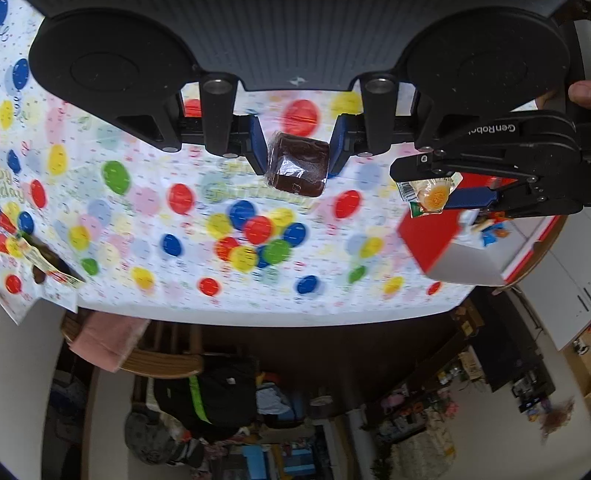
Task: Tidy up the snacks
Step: 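Carry the cake and chocolate into the red box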
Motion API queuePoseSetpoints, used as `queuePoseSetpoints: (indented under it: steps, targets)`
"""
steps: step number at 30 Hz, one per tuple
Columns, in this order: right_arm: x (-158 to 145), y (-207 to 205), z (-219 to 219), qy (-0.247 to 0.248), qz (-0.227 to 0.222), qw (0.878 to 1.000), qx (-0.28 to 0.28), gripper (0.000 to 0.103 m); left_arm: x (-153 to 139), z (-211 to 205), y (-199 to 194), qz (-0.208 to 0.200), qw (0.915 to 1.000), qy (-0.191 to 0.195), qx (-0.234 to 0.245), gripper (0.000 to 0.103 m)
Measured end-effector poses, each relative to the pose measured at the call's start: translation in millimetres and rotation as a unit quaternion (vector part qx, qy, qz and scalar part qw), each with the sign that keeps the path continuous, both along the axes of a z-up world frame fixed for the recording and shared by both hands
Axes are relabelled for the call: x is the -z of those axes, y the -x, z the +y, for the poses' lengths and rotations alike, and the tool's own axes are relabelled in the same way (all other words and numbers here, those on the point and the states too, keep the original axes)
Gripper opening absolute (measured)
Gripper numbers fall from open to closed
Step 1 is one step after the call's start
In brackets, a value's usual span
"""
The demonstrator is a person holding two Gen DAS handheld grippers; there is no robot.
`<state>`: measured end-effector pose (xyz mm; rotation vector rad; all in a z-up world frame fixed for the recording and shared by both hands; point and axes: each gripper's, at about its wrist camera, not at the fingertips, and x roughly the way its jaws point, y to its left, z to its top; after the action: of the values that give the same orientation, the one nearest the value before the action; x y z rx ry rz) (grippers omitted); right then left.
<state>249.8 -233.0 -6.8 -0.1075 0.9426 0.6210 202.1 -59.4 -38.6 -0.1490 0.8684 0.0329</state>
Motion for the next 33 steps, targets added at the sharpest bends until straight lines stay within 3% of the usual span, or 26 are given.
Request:
queuePoseSetpoints:
  steps: [18,33]
  targets:
    - [-12,58,160,-0.003,-0.014,0.998,-0.056,0.035,-23,157,61,-0.019,0.9980,-0.008,-0.059,0.064]
    - [15,52,249,0.015,-0.008,0.997,-0.069,0.035,-7,262,67,-0.003,0.9928,-0.045,-0.111,0.064]
